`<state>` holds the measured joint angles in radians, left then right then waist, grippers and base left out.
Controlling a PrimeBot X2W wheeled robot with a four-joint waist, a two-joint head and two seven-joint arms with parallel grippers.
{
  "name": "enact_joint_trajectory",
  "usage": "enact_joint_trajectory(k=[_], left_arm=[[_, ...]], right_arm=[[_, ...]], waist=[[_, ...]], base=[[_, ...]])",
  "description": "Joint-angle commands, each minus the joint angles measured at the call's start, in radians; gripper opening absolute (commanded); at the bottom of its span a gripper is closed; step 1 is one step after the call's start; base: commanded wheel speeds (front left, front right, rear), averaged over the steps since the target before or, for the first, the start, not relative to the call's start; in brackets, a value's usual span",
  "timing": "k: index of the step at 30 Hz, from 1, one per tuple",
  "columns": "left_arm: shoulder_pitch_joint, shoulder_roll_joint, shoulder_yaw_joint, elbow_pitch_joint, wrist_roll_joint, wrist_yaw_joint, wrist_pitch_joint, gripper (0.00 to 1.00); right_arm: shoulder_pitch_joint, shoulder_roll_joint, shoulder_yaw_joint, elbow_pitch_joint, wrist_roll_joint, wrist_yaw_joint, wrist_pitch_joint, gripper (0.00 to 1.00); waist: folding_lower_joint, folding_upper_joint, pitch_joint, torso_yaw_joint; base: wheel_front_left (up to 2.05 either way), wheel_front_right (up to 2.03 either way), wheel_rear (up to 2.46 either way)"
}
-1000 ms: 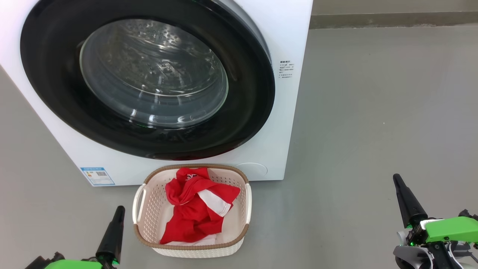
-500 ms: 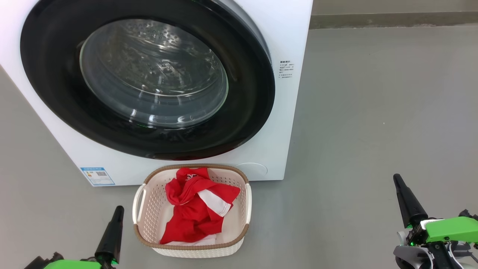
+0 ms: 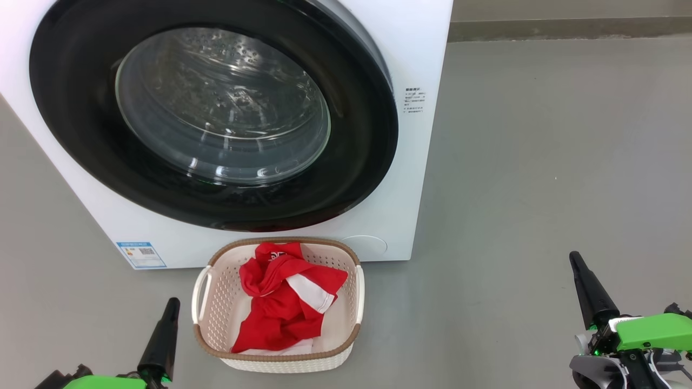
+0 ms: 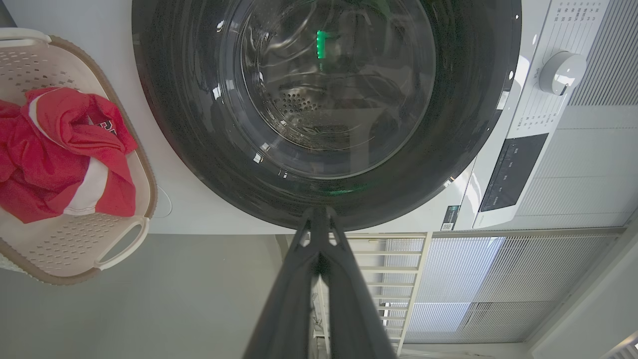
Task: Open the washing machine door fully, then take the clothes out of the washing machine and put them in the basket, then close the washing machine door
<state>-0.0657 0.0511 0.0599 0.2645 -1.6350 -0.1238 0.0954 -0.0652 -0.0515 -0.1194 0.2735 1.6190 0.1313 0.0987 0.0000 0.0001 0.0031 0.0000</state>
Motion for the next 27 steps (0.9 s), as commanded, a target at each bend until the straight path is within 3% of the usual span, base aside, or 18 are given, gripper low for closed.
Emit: enact_joint_trajectory(k=[1, 27], left_arm=[[-0.041, 0.012, 0.036, -0.02, 0.011, -0.007, 0.003, 0.0], [-0.041, 0.009, 0.041, -0.02, 0.016, -0.007, 0.008, 0.0]], right_arm=[[-0.042, -0.006, 0.015, -0.029, -0.002, -0.001, 0.007, 0.0], [-0.042, -0.004, 0.012, -0.029, -0.005, -0.001, 0.009, 0.0]], waist=[[0.0, -0.0001, 0.0, 0.0], [0.0, -0.0001, 0.0, 0.0]], base=[[0.0, 0.0, 0.0], [0.0, 0.0, 0.0]])
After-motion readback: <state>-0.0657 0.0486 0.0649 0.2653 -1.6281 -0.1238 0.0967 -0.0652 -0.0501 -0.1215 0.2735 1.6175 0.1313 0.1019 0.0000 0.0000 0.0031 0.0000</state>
